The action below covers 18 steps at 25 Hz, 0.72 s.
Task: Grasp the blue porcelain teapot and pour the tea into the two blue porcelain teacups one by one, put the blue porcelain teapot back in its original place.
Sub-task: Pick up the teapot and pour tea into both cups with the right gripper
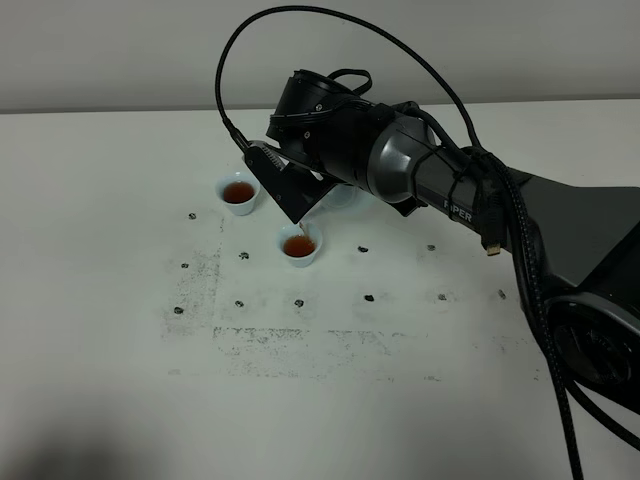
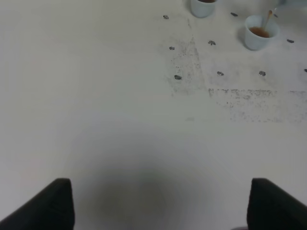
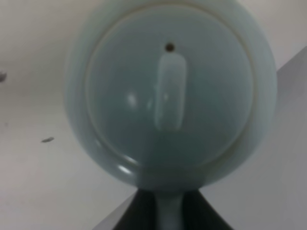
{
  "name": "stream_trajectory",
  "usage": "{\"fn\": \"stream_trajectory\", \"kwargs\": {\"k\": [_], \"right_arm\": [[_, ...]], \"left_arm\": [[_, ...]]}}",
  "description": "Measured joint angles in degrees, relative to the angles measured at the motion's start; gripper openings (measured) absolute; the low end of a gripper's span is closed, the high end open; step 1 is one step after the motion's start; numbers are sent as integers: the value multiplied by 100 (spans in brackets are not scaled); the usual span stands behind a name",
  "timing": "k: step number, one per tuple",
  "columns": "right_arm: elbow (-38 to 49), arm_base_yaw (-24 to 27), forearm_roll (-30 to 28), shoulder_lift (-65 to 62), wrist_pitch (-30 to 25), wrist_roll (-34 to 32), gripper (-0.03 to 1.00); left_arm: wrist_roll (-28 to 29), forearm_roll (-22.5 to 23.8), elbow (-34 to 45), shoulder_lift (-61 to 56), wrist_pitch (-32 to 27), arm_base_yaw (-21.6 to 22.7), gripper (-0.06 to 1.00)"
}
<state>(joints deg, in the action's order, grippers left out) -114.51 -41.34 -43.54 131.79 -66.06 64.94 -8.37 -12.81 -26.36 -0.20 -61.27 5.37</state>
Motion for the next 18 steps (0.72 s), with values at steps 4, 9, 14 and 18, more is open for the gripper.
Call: {"fn": "stream_trajectory", "kwargs": {"k": [4, 9, 14, 18], "right_arm": [[0, 0, 0, 0, -3, -8, 4], [0, 0, 0, 0, -18, -51, 4], [0, 0, 7, 0, -18, -101, 4], [0, 0, 52, 0, -18, -113, 4]], "left_arm": [[0, 0, 0, 0, 0, 0, 70], [0, 0, 0, 0, 0, 0, 70], [0, 0, 0, 0, 0, 0, 70], [0, 0, 0, 0, 0, 0, 70]]}}
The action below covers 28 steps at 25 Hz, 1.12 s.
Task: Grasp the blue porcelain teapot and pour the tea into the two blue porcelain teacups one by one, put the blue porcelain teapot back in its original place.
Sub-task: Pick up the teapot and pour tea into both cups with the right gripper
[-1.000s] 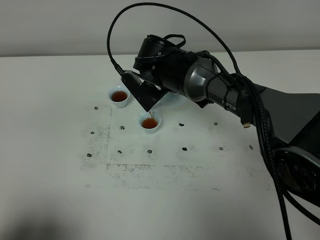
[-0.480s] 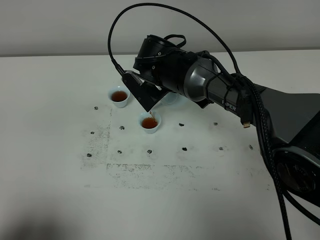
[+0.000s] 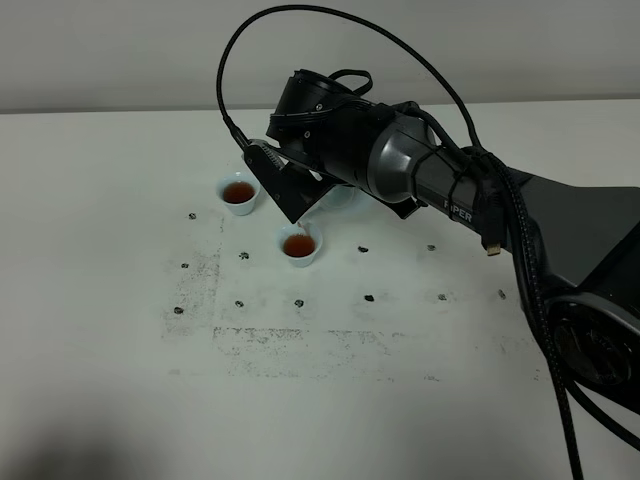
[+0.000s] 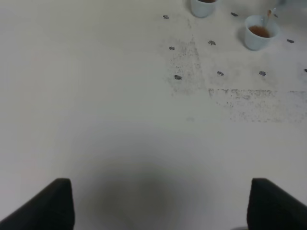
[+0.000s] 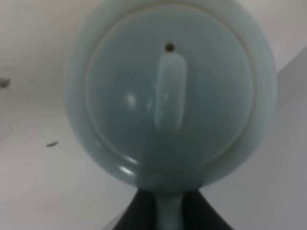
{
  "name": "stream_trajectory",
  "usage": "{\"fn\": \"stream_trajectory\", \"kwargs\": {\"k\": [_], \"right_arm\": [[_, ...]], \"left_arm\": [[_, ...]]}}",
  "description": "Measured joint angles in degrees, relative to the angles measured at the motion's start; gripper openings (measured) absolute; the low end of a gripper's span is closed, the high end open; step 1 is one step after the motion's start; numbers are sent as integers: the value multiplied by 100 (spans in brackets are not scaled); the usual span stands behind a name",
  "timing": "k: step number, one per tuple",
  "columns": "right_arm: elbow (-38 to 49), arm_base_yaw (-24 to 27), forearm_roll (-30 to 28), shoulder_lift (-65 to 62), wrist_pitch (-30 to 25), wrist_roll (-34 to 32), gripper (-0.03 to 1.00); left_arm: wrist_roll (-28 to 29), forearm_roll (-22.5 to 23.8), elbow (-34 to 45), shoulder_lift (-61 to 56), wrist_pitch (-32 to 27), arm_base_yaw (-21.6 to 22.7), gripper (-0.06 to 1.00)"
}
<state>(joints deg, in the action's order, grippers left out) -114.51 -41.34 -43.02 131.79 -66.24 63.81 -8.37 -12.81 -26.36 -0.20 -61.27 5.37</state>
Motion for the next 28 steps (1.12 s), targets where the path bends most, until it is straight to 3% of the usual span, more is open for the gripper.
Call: {"fn": "stream_trajectory", "kwargs": {"k": [16, 28], "right_arm": [[0, 0, 65, 0, 0, 0, 4], [-7, 17, 634, 0, 69, 0, 4]], "left_arm": [[0, 0, 0, 0, 0, 0, 70], [0, 0, 0, 0, 0, 0, 70]]}}
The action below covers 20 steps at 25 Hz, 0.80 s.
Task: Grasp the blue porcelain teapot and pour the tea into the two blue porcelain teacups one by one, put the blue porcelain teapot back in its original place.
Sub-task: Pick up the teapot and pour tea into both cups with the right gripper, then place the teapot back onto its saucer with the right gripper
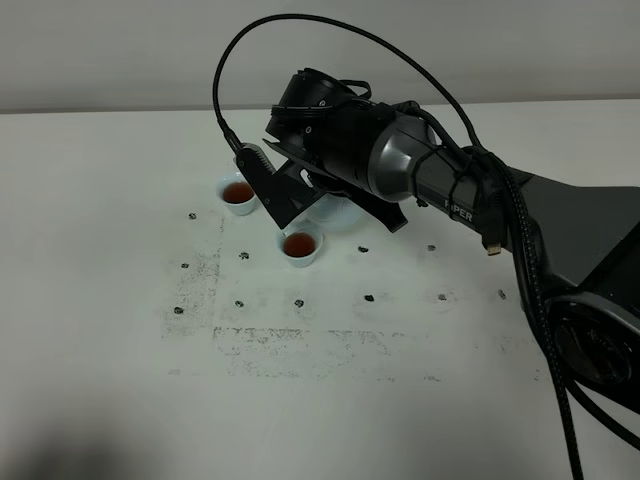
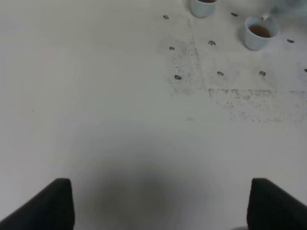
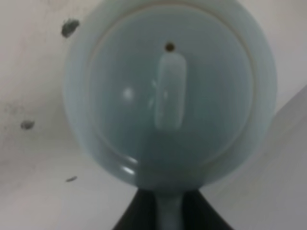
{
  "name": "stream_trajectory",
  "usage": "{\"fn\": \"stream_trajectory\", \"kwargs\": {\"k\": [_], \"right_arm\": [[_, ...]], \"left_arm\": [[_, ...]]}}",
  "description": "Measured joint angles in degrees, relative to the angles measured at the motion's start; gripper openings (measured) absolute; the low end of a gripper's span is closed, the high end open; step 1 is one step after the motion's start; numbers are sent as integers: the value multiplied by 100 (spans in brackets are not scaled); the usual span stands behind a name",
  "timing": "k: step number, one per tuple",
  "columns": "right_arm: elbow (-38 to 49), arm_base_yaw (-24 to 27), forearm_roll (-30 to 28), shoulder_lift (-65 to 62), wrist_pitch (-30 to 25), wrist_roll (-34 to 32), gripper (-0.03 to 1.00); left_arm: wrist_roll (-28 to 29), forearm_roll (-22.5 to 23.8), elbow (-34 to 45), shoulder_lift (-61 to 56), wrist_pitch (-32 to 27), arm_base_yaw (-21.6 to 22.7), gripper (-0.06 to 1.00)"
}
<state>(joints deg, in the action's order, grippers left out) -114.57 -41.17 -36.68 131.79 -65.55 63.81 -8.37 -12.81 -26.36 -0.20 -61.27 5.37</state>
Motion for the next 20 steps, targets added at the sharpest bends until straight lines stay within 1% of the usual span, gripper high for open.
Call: {"fn": "stream_trajectory", "kwargs": {"k": [5, 7, 9, 11, 15, 17, 20], "right_arm": [[-333, 119, 270, 0, -133, 0, 4], [-541, 224, 466, 0, -256, 19, 4], [-716, 357, 785, 0, -391, 55, 4], [-889, 557, 1393, 0, -429, 148, 4], [-1034, 1078, 2837, 0, -437, 407, 4], [-1034, 1341, 3405, 0, -450, 515, 4], [-1034, 1619, 3901, 0, -460, 628, 4]], "left_arm": [[0, 0, 0, 0, 0, 0, 70], [0, 0, 0, 0, 0, 0, 70], [0, 0, 0, 0, 0, 0, 70], [0, 0, 0, 0, 0, 0, 70], [0, 0, 0, 0, 0, 0, 70], [0, 0, 0, 0, 0, 0, 70], [0, 0, 0, 0, 0, 0, 70]]}}
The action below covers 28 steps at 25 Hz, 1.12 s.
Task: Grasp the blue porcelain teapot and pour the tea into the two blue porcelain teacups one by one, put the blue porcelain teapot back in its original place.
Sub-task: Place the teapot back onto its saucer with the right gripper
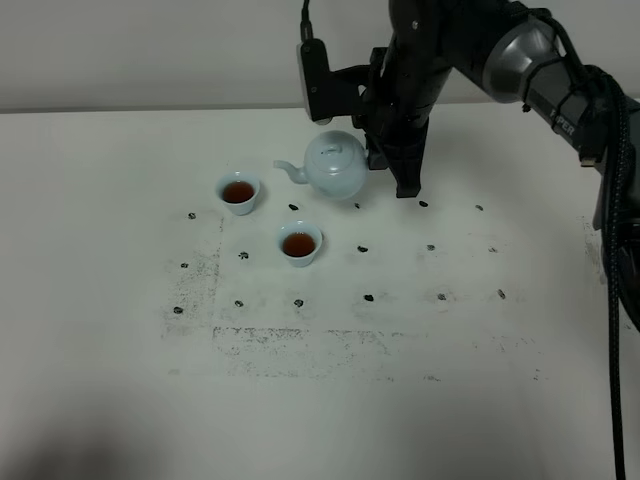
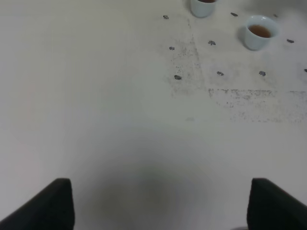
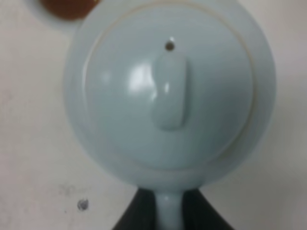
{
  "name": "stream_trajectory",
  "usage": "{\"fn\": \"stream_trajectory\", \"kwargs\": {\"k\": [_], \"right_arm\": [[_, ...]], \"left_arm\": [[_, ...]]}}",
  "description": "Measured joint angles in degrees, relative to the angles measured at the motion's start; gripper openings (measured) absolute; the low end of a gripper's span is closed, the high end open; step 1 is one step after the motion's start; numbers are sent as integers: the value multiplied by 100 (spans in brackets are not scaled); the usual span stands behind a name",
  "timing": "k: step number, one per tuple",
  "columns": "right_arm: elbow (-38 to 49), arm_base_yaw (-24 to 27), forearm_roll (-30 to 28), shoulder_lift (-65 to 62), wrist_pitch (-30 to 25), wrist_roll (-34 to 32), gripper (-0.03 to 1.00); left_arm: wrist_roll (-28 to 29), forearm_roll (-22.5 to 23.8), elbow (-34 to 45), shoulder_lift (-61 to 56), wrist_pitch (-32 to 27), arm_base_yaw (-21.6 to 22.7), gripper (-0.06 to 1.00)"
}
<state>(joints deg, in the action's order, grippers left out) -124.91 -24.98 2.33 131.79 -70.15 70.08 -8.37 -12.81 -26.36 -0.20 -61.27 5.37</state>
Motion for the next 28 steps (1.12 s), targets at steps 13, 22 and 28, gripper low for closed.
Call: {"fn": "stream_trajectory", "kwargs": {"k": [13, 22, 28], "right_arm": [[1351, 334, 584, -759, -4, -116, 4], [1820, 621, 959, -700, -12, 78, 4], [1833, 782, 1182, -436, -6, 294, 4]], "left_arm": [[0, 0, 0, 0, 0, 0, 70], [0, 0, 0, 0, 0, 0, 70], [0, 0, 0, 0, 0, 0, 70]]}}
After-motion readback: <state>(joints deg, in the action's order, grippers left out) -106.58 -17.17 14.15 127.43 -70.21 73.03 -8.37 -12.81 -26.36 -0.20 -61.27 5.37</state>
